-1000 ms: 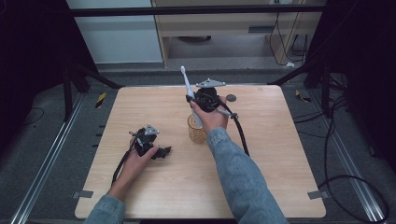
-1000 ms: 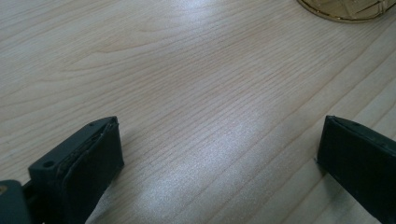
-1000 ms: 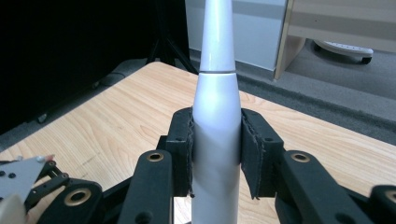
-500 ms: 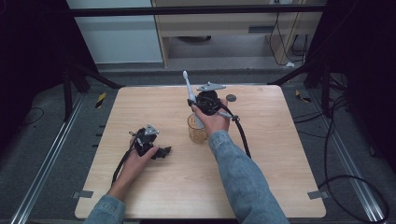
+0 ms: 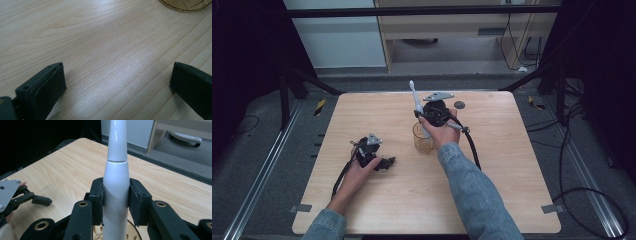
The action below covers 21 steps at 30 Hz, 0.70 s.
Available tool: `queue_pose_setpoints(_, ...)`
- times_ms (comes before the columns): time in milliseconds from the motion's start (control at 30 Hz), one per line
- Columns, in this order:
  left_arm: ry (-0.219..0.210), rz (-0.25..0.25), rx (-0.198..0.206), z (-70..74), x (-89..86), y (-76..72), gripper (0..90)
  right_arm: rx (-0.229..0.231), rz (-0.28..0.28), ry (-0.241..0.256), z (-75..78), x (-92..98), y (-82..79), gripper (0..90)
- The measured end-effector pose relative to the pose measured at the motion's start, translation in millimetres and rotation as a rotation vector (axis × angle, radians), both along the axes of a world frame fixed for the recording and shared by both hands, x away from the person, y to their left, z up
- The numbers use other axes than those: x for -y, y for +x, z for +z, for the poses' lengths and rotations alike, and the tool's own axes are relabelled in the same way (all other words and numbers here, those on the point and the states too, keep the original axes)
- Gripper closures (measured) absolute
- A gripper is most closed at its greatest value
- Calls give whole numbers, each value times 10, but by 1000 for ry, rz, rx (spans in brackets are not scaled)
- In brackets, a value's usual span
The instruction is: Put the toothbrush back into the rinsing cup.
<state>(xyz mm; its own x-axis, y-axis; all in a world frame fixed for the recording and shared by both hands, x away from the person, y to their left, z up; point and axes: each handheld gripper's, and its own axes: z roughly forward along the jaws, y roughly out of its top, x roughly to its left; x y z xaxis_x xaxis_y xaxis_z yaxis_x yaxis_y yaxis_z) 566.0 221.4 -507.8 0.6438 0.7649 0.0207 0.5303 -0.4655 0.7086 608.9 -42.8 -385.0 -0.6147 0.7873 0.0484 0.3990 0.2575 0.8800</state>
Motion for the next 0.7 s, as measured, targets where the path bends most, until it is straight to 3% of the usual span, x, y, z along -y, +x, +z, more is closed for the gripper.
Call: queue_pose_setpoints(700, 0, 0, 0, 0, 0, 0, 0, -12, 30, -60, -55, -19, -43, 667)
